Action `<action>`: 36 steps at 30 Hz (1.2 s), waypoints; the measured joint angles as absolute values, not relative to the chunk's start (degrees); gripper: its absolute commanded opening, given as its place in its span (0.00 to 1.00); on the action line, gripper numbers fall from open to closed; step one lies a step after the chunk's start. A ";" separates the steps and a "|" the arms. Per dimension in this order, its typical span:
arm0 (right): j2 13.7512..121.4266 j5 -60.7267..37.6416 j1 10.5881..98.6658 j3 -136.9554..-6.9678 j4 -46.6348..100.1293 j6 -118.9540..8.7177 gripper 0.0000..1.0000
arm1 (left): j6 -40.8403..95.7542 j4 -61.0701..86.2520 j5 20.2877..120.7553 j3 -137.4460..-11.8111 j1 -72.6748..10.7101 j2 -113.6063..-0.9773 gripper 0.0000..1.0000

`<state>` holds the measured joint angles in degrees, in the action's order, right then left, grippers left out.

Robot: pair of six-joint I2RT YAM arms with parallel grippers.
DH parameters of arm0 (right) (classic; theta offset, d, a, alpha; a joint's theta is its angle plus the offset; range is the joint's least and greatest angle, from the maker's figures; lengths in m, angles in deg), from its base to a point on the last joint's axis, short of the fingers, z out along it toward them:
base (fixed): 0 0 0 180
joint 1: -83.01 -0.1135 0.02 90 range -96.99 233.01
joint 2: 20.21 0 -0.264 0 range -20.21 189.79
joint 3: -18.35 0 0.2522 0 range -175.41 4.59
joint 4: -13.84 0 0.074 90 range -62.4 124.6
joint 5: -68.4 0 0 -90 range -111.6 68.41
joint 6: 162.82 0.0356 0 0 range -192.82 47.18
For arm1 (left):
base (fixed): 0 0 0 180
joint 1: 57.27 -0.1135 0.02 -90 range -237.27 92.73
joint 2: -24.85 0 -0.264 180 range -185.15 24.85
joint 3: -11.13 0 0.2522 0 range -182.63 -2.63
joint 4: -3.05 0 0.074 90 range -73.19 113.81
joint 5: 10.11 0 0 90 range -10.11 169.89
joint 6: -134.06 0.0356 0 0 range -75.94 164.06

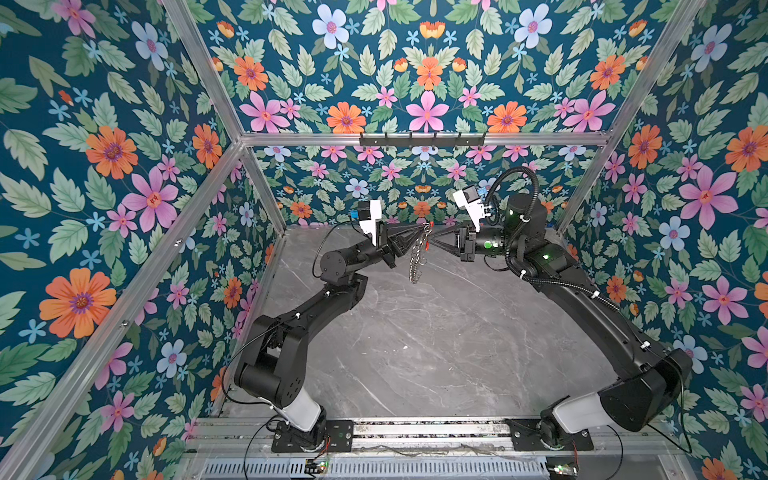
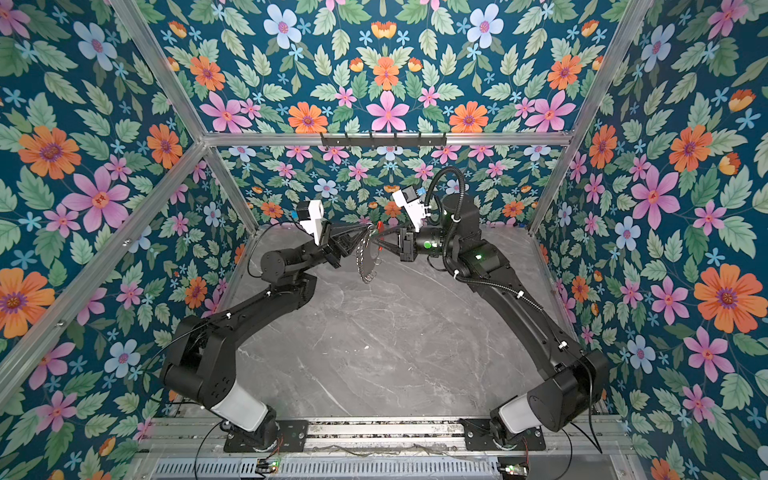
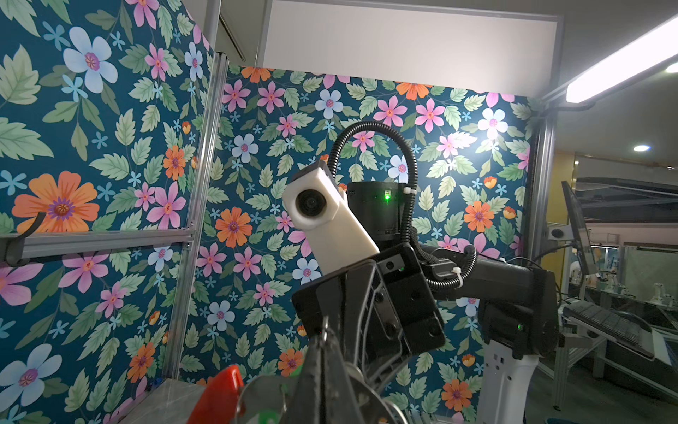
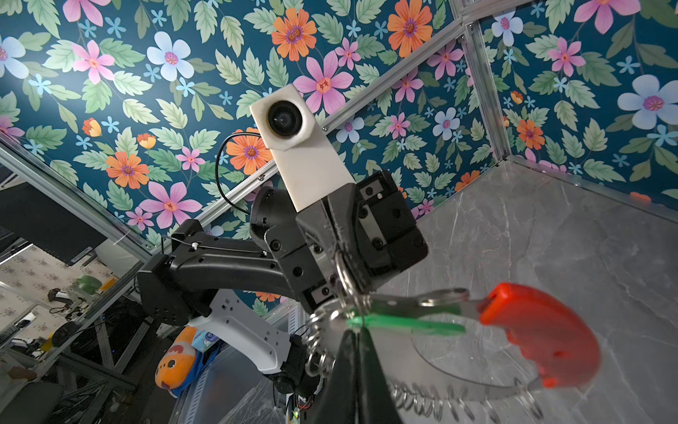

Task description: Put the keys on the keyring

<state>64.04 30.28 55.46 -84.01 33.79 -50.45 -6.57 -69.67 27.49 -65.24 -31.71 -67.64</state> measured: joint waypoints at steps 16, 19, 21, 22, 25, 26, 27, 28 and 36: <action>60.47 27.16 56.75 -80.84 35.24 -51.80 0.18 | -7.16 -71.50 28.30 -65.22 -31.47 -68.47 0.00; 59.51 26.20 56.81 -81.16 36.15 -53.00 0.22 | -7.20 -71.63 28.32 -65.22 -31.47 -68.53 0.00; 59.23 26.09 56.84 -81.62 36.85 -53.57 0.23 | -7.25 -71.72 28.32 -65.17 -31.47 -68.53 0.00; 59.21 25.63 56.90 -81.95 36.88 -53.86 0.23 | -7.40 -71.87 28.32 -65.13 -31.47 -68.53 0.00; 59.64 25.10 56.99 -83.31 36.90 -53.97 0.23 | -8.10 -71.94 28.30 -65.08 -31.47 -68.53 0.00; 60.01 25.12 56.99 -83.87 36.81 -53.97 0.23 | -8.08 -71.94 28.30 -65.04 -31.47 -68.53 0.00; 60.43 25.17 56.99 -84.46 36.77 -53.94 0.23 | -8.10 -71.96 28.30 -65.02 -31.45 -68.53 0.00; 60.87 25.23 56.99 -84.95 36.70 -53.94 0.23 | -8.12 -71.94 28.30 -64.97 -31.43 -68.53 0.00; 63.69 26.96 56.95 -86.76 36.11 -52.09 0.14 | -8.29 -72.29 28.28 -64.76 -31.40 -68.51 0.00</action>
<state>63.69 26.96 56.95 -86.76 36.11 -52.09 -8.29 -72.29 28.28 -64.76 -31.40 -68.51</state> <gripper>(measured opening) 0.184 0.050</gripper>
